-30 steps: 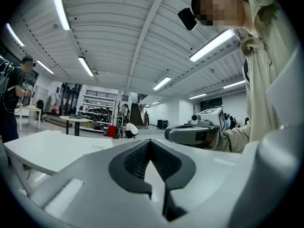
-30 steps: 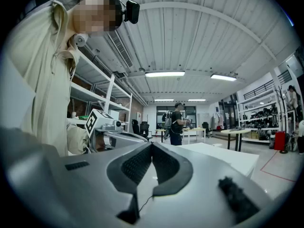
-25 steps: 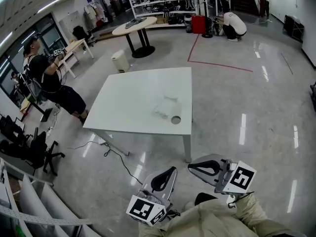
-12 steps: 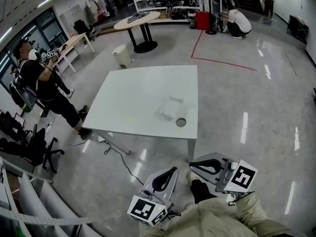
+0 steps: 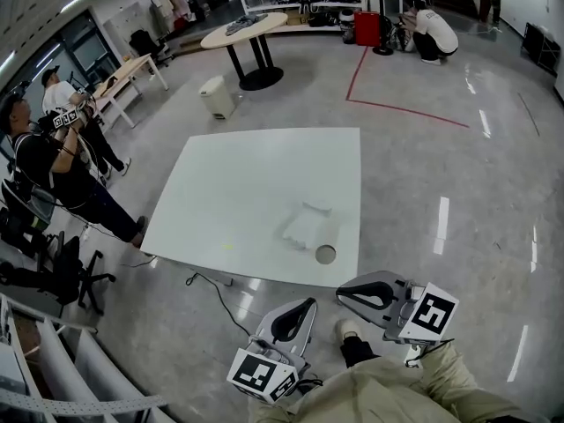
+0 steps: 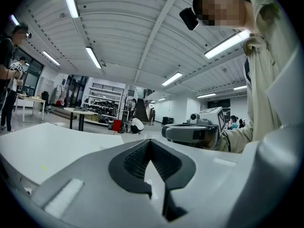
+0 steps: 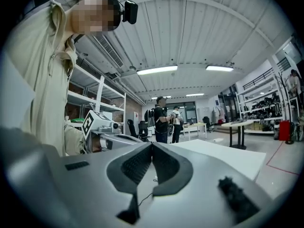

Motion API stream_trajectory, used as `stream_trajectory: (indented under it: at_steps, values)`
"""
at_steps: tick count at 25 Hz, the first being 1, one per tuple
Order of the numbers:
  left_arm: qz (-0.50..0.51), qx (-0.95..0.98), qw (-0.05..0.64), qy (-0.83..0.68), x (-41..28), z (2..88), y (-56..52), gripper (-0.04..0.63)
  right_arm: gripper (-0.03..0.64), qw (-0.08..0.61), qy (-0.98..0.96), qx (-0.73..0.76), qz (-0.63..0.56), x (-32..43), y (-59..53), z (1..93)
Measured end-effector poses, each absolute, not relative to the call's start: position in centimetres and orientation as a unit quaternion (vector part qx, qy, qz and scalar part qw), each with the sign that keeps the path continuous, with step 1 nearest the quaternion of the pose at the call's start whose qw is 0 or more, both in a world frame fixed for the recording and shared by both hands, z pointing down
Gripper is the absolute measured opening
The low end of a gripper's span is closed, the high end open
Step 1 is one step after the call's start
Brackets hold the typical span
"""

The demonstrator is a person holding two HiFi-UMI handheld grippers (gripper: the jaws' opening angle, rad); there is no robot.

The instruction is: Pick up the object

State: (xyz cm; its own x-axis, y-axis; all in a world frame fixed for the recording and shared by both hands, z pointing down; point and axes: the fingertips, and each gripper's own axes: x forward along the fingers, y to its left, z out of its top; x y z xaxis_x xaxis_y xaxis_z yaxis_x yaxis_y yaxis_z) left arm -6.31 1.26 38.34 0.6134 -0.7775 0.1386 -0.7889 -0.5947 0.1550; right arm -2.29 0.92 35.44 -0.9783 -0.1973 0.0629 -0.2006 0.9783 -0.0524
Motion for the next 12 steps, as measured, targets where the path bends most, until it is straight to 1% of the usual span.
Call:
stream_trajectory:
  at_steps: [7, 12]
  values:
    - [0.036, 0.886, 0.119, -0.447, -5.7, 39.6, -5.4, 0.006, 0.005, 0.017, -0.995, 0.087, 0.048, -2.0, -6.3, 36.1]
    - [0.044, 0.878, 0.144, -0.455, -5.5, 41.3, -7.6, 0.006, 0.005, 0.022, -0.995, 0.074, 0.069, -1.9, -8.7, 37.7]
